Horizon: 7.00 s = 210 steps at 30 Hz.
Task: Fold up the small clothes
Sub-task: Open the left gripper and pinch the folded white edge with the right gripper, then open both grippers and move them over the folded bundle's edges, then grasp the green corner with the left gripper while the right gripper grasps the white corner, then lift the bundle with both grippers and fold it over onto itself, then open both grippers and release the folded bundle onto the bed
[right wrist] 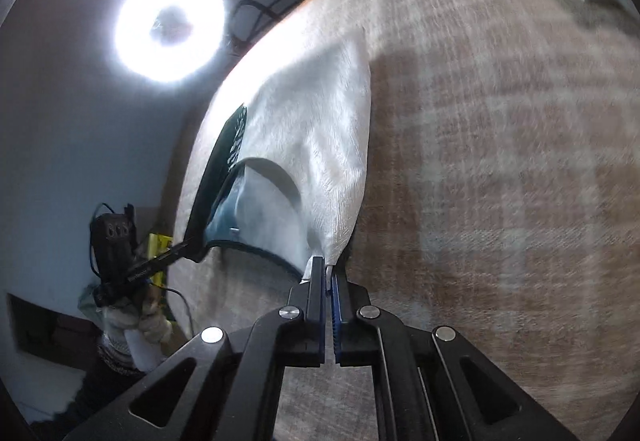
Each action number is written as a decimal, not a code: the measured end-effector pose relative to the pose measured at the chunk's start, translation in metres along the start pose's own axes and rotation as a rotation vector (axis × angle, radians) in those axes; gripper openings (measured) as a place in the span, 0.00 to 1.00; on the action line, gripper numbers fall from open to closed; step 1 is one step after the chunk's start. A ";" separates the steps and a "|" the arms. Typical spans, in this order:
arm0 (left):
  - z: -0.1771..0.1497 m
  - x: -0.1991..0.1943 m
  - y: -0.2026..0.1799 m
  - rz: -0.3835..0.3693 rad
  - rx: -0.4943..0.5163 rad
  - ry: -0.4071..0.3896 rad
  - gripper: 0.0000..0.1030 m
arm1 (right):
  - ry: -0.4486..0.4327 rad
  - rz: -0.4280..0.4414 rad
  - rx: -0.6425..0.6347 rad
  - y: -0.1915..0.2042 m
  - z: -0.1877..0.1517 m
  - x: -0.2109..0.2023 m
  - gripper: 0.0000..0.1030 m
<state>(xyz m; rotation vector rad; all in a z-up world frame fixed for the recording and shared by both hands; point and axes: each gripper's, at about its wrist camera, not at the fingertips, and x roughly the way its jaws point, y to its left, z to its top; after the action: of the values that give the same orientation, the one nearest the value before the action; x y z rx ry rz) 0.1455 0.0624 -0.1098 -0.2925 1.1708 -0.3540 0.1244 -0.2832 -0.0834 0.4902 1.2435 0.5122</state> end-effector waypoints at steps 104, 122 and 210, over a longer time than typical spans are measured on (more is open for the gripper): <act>0.109 0.006 -0.097 -0.019 0.049 -0.225 0.01 | -0.083 -0.267 -0.334 0.091 0.085 0.012 0.01; 0.149 0.080 -0.251 -0.146 0.182 -0.206 0.01 | -0.248 -0.443 -0.286 0.013 0.126 -0.108 0.01; 0.108 -0.021 -0.382 -0.099 0.466 -0.453 0.38 | -0.572 -0.814 -0.167 0.028 0.061 -0.276 0.32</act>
<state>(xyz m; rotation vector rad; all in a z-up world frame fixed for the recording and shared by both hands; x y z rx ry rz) 0.1939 -0.2716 0.1009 -0.0162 0.6058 -0.5999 0.1142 -0.4339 0.1566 -0.0445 0.7400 -0.2151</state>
